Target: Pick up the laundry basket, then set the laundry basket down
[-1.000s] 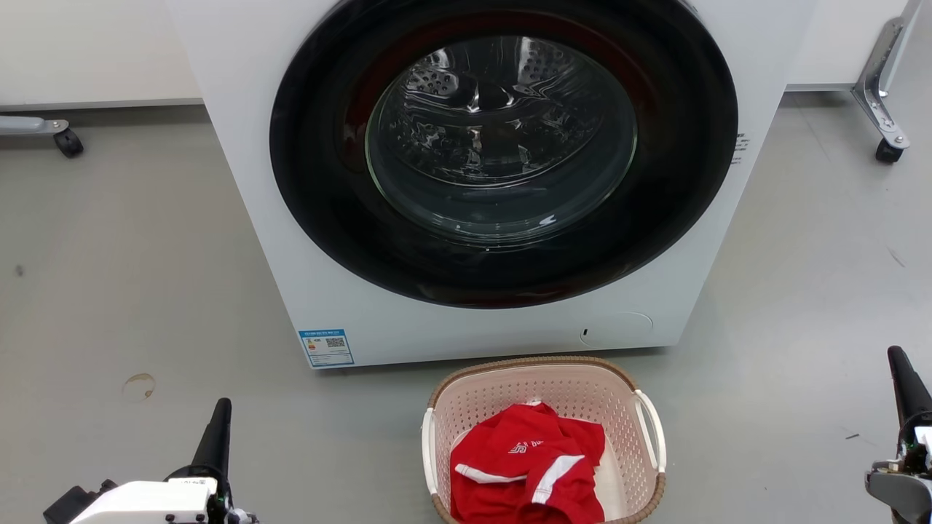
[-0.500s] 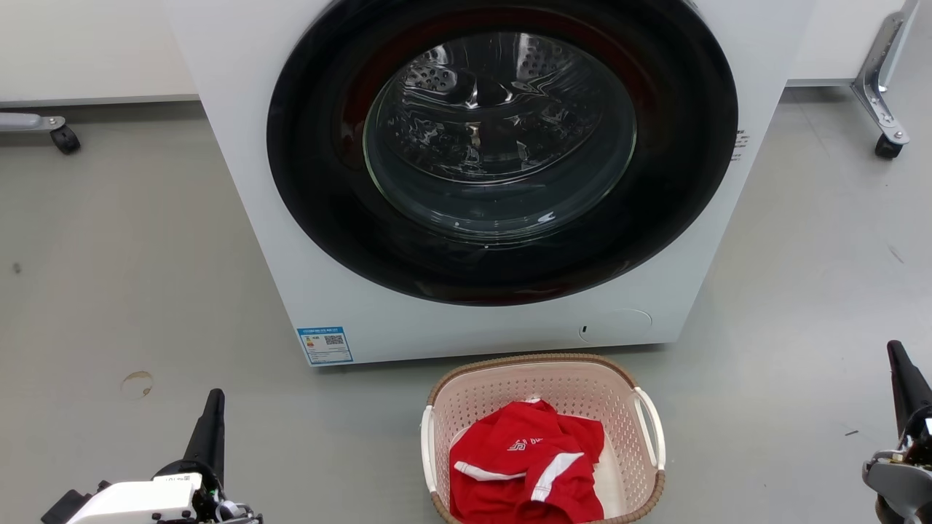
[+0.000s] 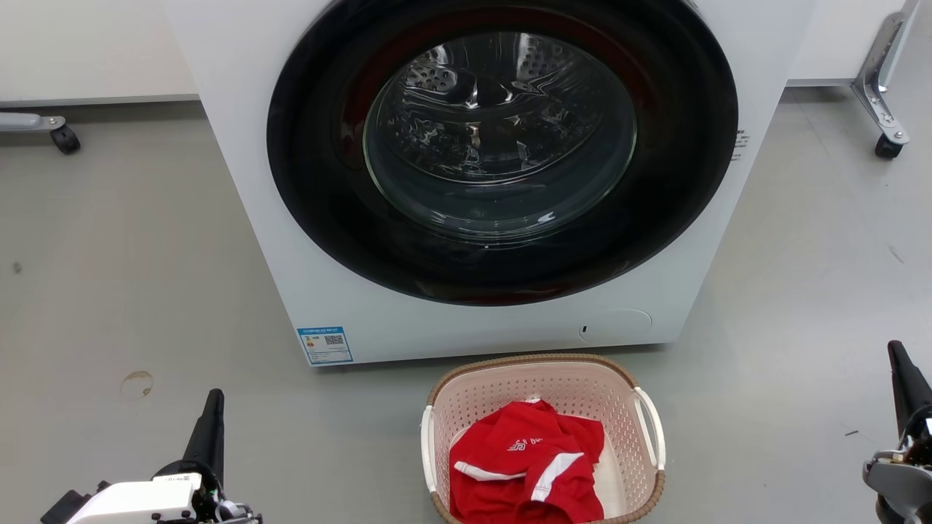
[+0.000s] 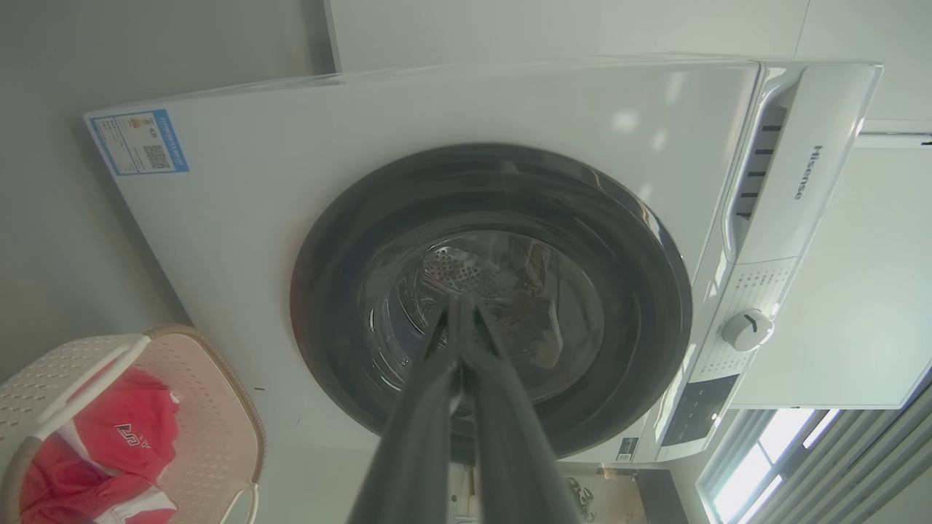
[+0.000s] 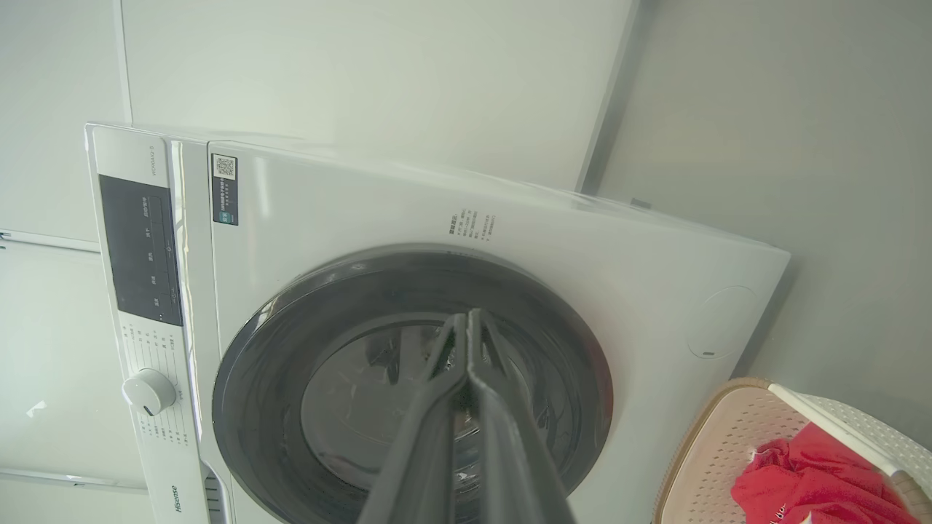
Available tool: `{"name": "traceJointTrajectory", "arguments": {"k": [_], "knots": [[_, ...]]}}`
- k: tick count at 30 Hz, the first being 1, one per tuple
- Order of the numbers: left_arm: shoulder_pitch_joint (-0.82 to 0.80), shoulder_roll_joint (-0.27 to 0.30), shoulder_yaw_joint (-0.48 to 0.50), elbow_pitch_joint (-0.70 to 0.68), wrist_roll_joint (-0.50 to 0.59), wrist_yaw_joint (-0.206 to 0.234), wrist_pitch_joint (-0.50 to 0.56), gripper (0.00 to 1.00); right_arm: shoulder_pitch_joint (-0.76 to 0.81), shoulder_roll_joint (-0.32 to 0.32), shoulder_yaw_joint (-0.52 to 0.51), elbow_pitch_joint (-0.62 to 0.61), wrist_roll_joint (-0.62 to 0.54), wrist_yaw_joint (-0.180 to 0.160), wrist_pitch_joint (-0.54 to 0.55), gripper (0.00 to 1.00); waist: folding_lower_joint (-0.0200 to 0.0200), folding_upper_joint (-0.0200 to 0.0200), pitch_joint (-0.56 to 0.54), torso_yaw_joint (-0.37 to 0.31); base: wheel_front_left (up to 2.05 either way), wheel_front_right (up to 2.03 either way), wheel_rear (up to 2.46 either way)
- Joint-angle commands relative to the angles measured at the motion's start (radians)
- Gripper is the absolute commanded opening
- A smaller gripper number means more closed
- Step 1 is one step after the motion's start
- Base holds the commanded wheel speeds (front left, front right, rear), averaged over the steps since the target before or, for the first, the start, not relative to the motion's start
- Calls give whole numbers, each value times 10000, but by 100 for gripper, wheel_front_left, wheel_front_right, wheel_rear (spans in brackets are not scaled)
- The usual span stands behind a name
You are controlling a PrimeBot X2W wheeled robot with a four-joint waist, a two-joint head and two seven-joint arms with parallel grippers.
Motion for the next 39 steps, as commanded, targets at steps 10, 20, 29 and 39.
{"name": "traceJointTrajectory", "arguments": {"k": [10, 20, 29, 39], "knots": [[-549, 81, 333, -235, -65, -111, 62, 0, -482, -248, 164, -266, 55, 48, 71, 0, 0, 0, 0, 0, 0, 0, 0], [-549, 77, 337, -235, -62, -111, 66, 0, -482, -248, 165, -266, 56, 48, 70, 0, 0, 0, 0, 0, 0, 0, 0], [-549, 75, 341, -236, -59, -111, 68, 0, -482, -248, 166, -266, 57, 48, 69, 0, 0, 0, 0, 0, 0, 0, 0], [-550, 73, 344, -236, -56, -111, 71, 0, -482, -248, 167, -266, 57, 48, 68, 0, 0, 0, 0, 0, 0, 0, 0]]}}
